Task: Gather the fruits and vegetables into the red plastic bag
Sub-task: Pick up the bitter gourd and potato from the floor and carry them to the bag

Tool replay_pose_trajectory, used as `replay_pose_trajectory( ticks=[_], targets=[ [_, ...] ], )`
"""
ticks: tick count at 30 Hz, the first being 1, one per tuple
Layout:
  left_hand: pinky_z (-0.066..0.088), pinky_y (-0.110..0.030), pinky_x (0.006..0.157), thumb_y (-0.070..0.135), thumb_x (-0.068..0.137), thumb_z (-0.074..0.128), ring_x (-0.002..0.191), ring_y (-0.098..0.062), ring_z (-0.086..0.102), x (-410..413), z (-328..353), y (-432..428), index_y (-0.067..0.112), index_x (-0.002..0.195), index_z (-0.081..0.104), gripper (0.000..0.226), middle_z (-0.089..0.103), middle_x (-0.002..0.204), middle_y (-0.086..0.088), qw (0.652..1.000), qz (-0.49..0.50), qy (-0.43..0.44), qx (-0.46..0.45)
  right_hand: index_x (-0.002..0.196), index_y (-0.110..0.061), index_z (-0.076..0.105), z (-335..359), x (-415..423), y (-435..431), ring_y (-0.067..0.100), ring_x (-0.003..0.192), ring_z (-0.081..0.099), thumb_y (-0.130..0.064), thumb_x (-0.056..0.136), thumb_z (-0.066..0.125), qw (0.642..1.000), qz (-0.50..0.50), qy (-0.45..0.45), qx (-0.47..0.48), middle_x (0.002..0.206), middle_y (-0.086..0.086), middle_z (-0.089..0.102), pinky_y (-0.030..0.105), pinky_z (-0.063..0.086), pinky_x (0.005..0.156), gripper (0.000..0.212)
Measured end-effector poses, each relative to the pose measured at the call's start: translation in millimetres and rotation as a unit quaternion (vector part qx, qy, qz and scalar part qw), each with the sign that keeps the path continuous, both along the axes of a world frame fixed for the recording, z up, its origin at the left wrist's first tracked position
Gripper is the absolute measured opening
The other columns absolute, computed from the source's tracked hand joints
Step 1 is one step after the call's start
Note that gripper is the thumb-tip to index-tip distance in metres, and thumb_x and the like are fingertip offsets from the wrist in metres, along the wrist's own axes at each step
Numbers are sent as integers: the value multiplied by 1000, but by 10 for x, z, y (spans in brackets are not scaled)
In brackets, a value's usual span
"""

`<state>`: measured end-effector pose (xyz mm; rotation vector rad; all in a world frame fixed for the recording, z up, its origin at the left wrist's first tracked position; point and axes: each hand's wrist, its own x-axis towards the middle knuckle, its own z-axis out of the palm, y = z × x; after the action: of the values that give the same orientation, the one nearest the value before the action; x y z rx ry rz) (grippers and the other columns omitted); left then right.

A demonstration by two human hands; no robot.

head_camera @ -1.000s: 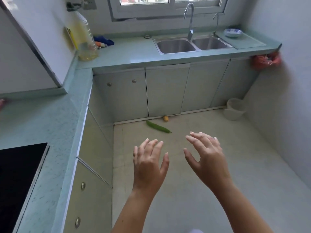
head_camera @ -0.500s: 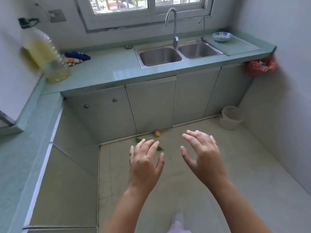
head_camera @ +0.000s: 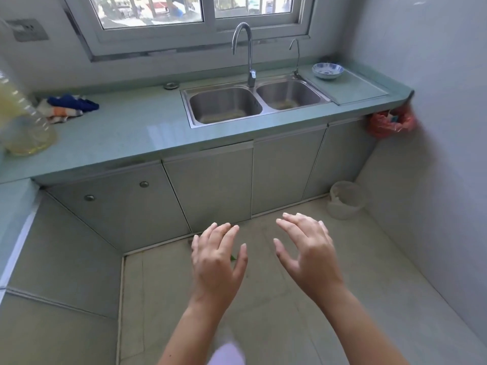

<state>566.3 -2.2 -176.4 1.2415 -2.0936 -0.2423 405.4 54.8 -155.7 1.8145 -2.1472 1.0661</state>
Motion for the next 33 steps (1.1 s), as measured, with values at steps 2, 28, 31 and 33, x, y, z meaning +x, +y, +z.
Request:
replay_pose_trajectory(
  ticks=[2,28,31,33],
  targets=[
    [34,-56,95,35,82,45,110,-29,55,-78,-41,-170,11,108,66,42,65,111,-6,1000,-6,-6,7,104,-16,64,-40,-71,-151,19,109,47,-35,78,48,1000,-5,-4,4,110,4,66,58,39,90,37],
    [32,-55,97,33,83,46,115,-30,52,-620,-208,-3010,11,110,65,40,63,115,-7,994,83,47,48,105,-13,66,-154,-614,-3286,28,104,59,-36,80,48,991,102,22,84,110,5,65,57,40,89,38],
    [29,-53,99,34,83,45,116,-30,52,-671,-265,-3086,11,111,65,40,63,116,-8,991,117,40,53,106,-14,65,-190,-674,-3472,28,106,59,-36,80,48,987,136,17,89,110,4,66,56,40,90,38],
    [29,-52,99,34,83,45,117,-28,49,-712,-314,-3112,12,111,65,40,63,116,-7,987,147,38,56,105,-14,65,-230,-724,-3599,27,106,59,-35,80,48,981,168,17,91,110,4,66,56,40,90,38]
  ],
)
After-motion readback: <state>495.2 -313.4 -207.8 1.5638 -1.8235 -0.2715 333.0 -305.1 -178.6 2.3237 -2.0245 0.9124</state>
